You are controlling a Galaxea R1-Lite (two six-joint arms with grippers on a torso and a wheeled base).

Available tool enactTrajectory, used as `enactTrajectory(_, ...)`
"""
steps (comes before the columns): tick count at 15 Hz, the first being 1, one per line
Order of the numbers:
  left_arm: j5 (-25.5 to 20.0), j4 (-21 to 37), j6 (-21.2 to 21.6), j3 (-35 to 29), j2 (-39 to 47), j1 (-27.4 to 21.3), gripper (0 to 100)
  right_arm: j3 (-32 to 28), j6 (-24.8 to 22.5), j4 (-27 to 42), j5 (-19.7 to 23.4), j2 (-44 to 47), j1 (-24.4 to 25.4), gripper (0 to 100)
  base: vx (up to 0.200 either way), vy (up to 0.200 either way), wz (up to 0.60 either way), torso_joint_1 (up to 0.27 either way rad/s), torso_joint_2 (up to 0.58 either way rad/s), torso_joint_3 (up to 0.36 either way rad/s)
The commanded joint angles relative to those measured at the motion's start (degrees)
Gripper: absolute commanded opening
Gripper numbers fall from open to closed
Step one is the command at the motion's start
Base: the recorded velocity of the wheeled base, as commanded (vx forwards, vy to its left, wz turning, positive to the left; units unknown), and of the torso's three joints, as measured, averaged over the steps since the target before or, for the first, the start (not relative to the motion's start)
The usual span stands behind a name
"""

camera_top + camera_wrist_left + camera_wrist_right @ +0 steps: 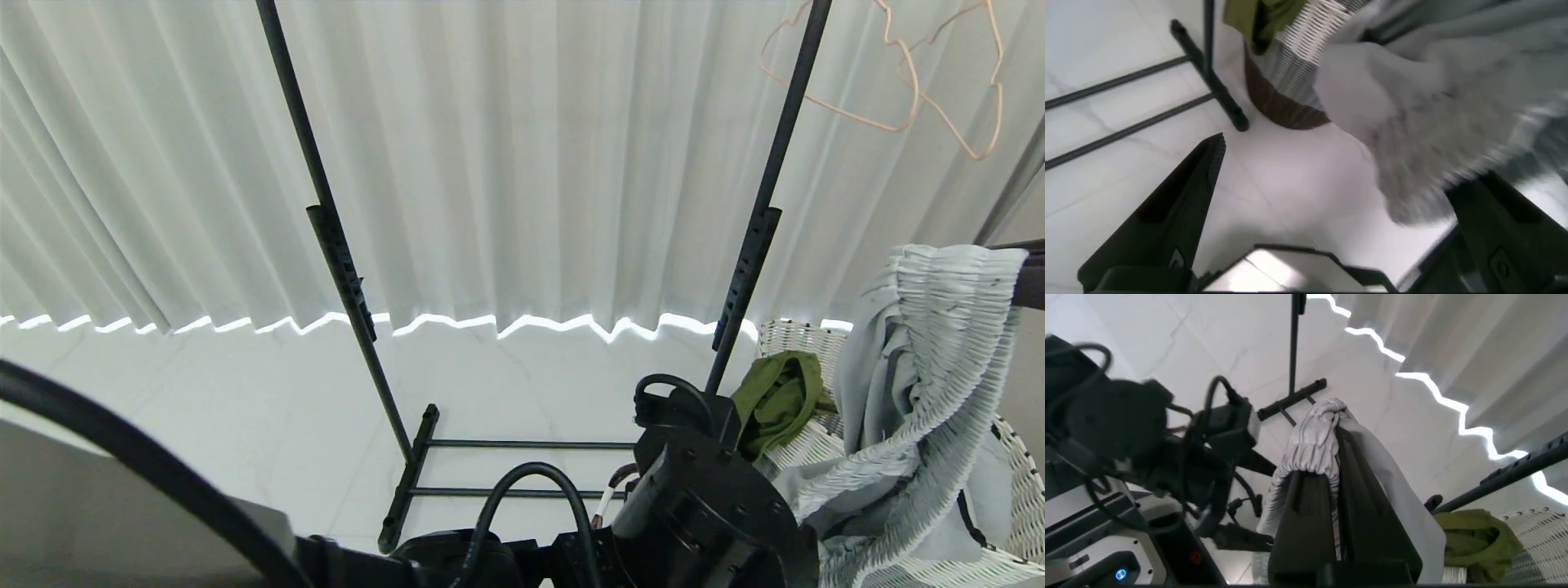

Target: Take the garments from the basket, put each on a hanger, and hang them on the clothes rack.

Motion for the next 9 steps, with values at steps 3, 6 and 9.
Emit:
enactTrajectory(3,1.0,-1.3,-0.5,-0.3,4.0,0.9,100,0.2,0.1,0.0,0.1,-1.0,0.0,0,0.0,0.0,0.0,0.0,0.0,0.0)
enactTrajectory(6,1.2,-1.5,-0.7,-0.2,3.9,0.9,0,0.3,0.1,0.1,0.0,-1.3,0.0,0,0.0,0.0,0.0,0.0,0.0,0.0)
enactTrajectory(9,4.3,-1.5,3.2,1.0,3.4,0.9,0,1.5,-0.1,0.0,-0.5,-1.7,0.0,0,0.0,0.0,0.0,0.0,0.0,0.0)
